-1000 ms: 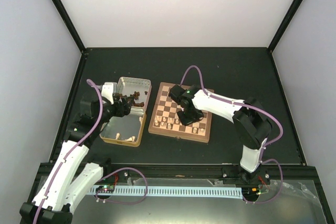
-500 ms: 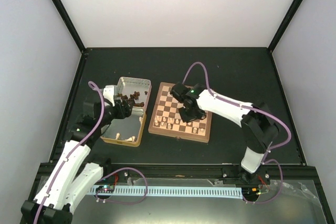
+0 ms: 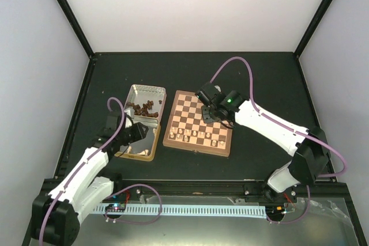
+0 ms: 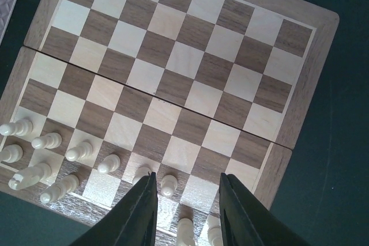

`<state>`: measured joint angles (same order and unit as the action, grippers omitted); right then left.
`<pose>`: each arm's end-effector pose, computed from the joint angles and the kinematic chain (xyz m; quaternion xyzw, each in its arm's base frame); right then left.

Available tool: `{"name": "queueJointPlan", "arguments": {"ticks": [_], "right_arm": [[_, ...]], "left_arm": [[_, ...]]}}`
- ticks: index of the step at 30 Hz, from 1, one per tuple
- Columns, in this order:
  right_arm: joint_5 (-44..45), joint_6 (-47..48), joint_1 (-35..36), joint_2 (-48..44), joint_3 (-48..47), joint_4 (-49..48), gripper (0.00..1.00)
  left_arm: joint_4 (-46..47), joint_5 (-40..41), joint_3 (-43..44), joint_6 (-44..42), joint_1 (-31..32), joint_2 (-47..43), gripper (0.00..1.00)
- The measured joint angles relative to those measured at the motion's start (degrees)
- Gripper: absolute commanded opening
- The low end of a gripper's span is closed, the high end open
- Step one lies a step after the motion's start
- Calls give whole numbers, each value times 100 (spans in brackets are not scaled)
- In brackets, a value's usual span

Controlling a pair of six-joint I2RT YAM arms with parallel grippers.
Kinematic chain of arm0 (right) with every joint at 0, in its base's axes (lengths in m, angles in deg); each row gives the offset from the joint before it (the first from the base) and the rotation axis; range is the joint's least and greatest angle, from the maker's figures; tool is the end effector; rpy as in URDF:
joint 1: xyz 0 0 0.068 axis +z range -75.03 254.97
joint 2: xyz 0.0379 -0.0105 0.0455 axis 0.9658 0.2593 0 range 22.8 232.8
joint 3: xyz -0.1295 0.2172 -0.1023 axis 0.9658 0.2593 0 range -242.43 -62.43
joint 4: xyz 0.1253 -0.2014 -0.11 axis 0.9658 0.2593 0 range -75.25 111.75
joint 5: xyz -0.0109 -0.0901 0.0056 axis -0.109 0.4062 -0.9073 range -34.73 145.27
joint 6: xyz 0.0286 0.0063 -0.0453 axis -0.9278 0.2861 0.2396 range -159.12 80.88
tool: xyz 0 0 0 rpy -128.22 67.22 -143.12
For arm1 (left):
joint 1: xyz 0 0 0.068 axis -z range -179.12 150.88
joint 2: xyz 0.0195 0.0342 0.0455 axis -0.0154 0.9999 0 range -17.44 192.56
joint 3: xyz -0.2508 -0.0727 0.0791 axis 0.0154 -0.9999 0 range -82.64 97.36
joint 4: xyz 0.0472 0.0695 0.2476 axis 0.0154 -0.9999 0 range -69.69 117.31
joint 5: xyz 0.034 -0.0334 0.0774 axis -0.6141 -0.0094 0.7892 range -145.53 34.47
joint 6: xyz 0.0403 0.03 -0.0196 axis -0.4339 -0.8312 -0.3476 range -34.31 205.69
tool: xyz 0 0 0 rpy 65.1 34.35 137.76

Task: Set up the chess pieces on the board
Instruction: Pick up the chess piece from the storage box.

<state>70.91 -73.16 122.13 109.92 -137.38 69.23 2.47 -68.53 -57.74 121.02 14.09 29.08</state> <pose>0.2122 0.2148 0.2848 -0.0834 0.9670 0.0293 0.2390 0.1569 -0.0451 0.1918 -0.1359 0.9136 -0.2473 0.2927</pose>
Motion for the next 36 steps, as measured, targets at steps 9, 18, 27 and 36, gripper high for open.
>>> {"name": "queueJointPlan", "arguments": {"ticks": [9,18,27,36], "right_arm": [[-39,-127,0,0,61,-20,32],[-81,-127,0,4,63,-37,32],[-173,-160,0,59,63,-46,31],[-282,-216,0,72,98,-63,32]], "left_arm": [[540,-511,155,103,0,1379,31],[833,-780,251,90,0,2365,31],[1012,-1086,426,-33,0,3001,23],[590,-402,737,-223,7,3106,17]]}}
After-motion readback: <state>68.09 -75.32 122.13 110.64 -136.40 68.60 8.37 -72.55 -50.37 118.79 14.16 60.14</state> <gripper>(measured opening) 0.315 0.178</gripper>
